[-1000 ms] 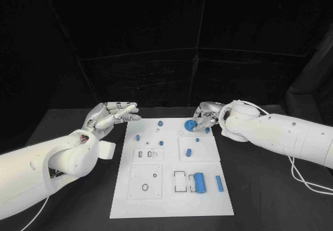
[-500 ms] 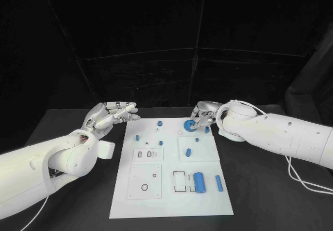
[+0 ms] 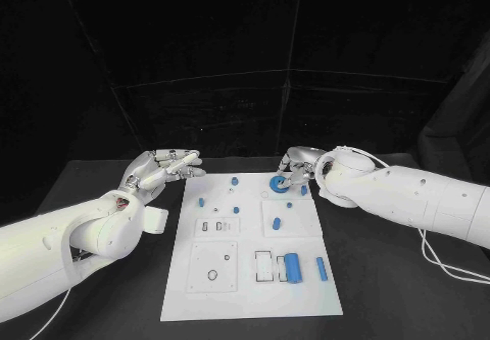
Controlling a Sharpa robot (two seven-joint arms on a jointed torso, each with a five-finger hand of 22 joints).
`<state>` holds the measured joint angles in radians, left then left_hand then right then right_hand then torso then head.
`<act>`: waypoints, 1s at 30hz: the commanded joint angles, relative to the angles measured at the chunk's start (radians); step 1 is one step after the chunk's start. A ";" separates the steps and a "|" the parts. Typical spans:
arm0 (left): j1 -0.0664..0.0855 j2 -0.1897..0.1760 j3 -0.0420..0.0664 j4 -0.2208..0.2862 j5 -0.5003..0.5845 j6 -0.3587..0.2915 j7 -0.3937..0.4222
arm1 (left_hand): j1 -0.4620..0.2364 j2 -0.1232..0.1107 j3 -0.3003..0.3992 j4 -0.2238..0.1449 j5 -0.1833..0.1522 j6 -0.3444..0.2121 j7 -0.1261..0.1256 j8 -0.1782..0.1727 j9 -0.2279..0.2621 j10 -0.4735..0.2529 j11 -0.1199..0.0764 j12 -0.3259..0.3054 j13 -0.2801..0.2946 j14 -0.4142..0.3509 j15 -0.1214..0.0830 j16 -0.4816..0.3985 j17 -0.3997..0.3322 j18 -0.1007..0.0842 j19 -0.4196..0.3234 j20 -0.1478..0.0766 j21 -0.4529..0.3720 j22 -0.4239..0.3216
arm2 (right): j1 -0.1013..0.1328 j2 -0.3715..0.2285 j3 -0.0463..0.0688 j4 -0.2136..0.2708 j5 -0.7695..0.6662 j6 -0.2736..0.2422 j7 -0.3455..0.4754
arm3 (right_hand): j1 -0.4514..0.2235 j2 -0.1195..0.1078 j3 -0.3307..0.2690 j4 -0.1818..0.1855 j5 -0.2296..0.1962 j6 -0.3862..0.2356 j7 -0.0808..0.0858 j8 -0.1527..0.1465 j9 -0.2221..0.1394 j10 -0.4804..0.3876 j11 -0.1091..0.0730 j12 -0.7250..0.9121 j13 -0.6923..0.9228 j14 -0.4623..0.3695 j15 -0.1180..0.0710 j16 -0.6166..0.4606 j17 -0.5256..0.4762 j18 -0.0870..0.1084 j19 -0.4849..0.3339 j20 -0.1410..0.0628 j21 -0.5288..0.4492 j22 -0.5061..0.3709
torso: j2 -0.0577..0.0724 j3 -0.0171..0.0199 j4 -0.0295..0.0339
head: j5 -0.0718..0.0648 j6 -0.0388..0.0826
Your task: Assemble the parts on the task board
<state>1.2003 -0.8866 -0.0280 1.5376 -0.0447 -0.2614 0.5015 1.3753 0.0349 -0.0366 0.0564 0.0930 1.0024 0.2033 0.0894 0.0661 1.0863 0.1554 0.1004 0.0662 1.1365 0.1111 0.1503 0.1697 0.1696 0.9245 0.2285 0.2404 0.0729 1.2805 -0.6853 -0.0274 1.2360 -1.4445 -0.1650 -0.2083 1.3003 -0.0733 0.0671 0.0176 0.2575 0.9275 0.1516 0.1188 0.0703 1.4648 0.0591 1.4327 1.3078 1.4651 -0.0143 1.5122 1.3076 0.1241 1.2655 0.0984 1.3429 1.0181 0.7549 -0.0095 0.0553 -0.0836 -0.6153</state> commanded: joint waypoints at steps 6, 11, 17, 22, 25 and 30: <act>0.002 0.004 0.001 -0.003 -0.003 0.019 0.002 | 0.000 0.010 -0.001 -0.008 -0.006 0.005 0.003 -0.008 0.000 0.007 -0.001 -0.004 0.000 0.002 0.003 -0.005 0.001 0.016 0.003 0.003 -0.007 -0.001 | 0.002 0.006 0.000 -0.006 -0.051 0.069 -0.009 | 0.015 0.000 -0.001 -0.010 -0.015 0.008 0.000 0.004 0.001 0.034 0.004 0.004 0.130 0.074 0.004 0.005 0.099 -0.016 0.001 0.001 0.004 0.002 | 0.000 -0.0003 -0.0008 | -0.001 -0.005; 0.002 0.005 0.001 -0.005 -0.003 0.021 0.002 | 0.001 0.010 -0.001 -0.009 -0.006 0.005 0.003 -0.008 0.000 0.007 0.000 -0.004 0.000 0.002 0.004 -0.006 0.002 0.015 0.003 0.003 -0.007 -0.001 | 0.001 0.008 0.000 -0.007 -0.054 0.084 -0.010 | 0.016 -0.001 -0.001 -0.010 -0.017 0.008 0.000 0.004 0.001 0.034 0.004 0.004 0.130 0.074 0.004 0.005 0.100 -0.016 0.001 0.001 0.005 0.002 | 0.000 0.0006 -0.0002 | -0.004 -0.005; 0.002 0.006 0.001 -0.007 -0.003 0.021 0.001 | 0.001 0.010 -0.001 -0.009 -0.006 0.005 0.003 -0.008 0.000 0.007 0.000 -0.004 0.000 0.002 0.004 -0.006 0.002 0.015 0.003 0.003 -0.007 -0.001 | 0.001 0.008 0.000 -0.010 -0.054 0.078 -0.008 | 0.017 0.002 0.000 -0.011 -0.019 0.011 0.000 0.006 0.001 0.035 0.004 0.005 0.131 0.074 0.004 0.006 0.100 -0.016 0.002 0.000 0.005 0.003 | 0.000 0.0001 0.0005 | -0.006 -0.005; 0.001 0.006 0.001 -0.008 -0.003 0.021 0.001 | 0.001 0.010 -0.001 -0.009 -0.006 0.005 0.003 -0.008 0.000 0.007 0.000 -0.004 0.000 0.002 0.004 -0.006 0.002 0.015 0.003 0.003 -0.007 -0.001 | 0.001 0.009 0.000 -0.012 -0.049 0.057 0.001 | 0.042 0.034 0.027 -0.024 -0.062 0.031 -0.002 0.017 0.003 0.038 0.001 0.010 0.138 0.075 0.001 0.007 0.104 -0.017 0.004 -0.002 0.007 0.007 | 0.001 -0.0002 0.0008 | -0.006 -0.007; 0.001 0.007 0.001 -0.009 -0.003 0.021 0.001 | 0.001 0.010 -0.001 -0.009 -0.006 0.005 0.003 -0.008 0.000 0.007 0.000 -0.004 0.000 0.002 0.004 -0.006 0.002 0.015 0.003 0.003 -0.007 -0.001 | 0.001 0.010 0.000 -0.011 -0.047 0.027 0.009 | 0.068 0.066 0.064 -0.039 -0.111 0.061 -0.008 0.029 0.005 0.043 -0.003 0.017 0.147 0.075 -0.004 0.008 0.107 -0.017 0.007 -0.006 0.010 0.012 | 0.000 -0.0004 0.0003 | -0.005 -0.006; 0.001 0.006 0.001 -0.009 -0.003 0.022 0.001 | 0.001 0.010 -0.001 -0.009 -0.006 0.005 0.003 -0.008 0.000 0.007 0.000 -0.004 0.000 0.002 0.004 -0.006 0.002 0.015 0.003 0.003 -0.007 -0.001 | 0.001 0.007 0.000 0.002 -0.042 -0.088 0.044 | 0.093 0.097 0.123 -0.067 -0.131 0.122 -0.028 0.053 0.010 0.057 -0.020 0.040 0.170 0.077 -0.018 0.011 0.116 -0.021 0.019 -0.018 0.020 0.032 | 0.000 -0.0005 0.0015 | -0.005 -0.007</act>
<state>1.2002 -0.8812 -0.0281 1.5277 -0.0449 -0.2534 0.4979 1.3753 0.0349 -0.0394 0.0536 0.0930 1.0024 0.2033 0.0853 0.0661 1.0863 0.1554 0.1005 0.0663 1.1365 0.1111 0.1504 0.1703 0.1696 0.9245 0.2285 0.2404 0.0731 1.2808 -0.6769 -0.0272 1.2321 -1.4864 -0.1597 -0.1960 1.3861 -0.0031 0.1831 -0.0497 0.1292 1.0024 0.1487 0.1511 0.0709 1.4655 0.0472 1.4676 1.3077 1.4651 -0.0254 1.5161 1.3073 0.1226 1.2811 0.0828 1.3592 1.0484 0.7553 -0.0096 0.0557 -0.0883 -0.6215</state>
